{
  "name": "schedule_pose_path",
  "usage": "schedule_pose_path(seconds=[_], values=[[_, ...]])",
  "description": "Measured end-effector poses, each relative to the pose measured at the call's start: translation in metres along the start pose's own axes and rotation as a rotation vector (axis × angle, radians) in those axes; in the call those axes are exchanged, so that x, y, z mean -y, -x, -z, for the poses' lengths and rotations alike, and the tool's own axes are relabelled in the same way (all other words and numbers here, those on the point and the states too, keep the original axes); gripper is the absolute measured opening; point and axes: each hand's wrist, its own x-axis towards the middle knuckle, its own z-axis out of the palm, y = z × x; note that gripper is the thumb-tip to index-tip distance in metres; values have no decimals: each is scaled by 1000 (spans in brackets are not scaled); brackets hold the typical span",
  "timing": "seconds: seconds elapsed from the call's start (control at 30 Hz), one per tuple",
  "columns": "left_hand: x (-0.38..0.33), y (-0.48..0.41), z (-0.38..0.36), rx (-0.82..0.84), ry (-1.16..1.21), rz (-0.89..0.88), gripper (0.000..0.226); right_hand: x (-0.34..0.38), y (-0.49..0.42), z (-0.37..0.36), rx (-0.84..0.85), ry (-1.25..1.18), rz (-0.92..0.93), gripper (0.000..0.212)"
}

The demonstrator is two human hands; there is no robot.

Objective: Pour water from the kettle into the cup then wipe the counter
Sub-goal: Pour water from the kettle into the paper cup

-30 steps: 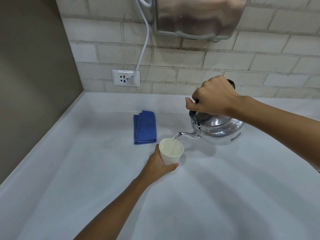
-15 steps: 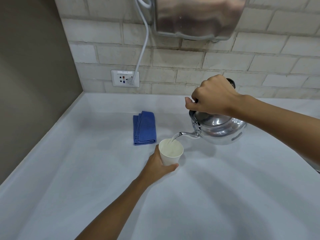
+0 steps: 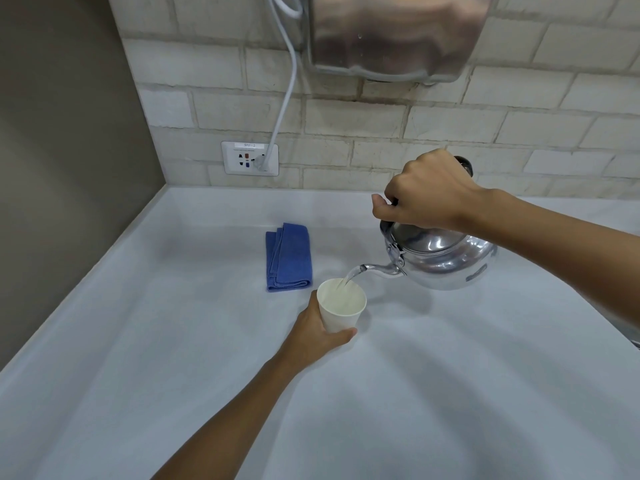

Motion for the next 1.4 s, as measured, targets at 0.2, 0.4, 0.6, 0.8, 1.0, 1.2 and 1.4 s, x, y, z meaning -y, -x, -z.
schedule_pose_path(seconds=[0.2, 0.4, 0.6, 0.8, 1.0, 1.2, 1.4], values=[[0, 0, 0, -2, 0, -6, 77, 0, 1, 1, -8, -2, -1, 50], [0, -1, -1, 1, 1, -3, 77, 0, 1, 1, -11, -7, -5, 50], [2, -1, -1, 3, 4, 2, 78, 0, 2, 2, -14, -13, -13, 51], [2, -1, -1, 1, 2, 2, 78, -2, 3, 3, -27, -21, -16, 51], [1, -1, 0, -5, -5, -4, 77, -3, 4, 4, -23, -20, -24, 51], [0, -1, -1, -2, 1, -7, 77, -3, 4, 5, -24, -13, -24, 51], [0, 0, 0, -2, 3, -15, 76, -1, 4, 5, -27, -15, -21, 51]])
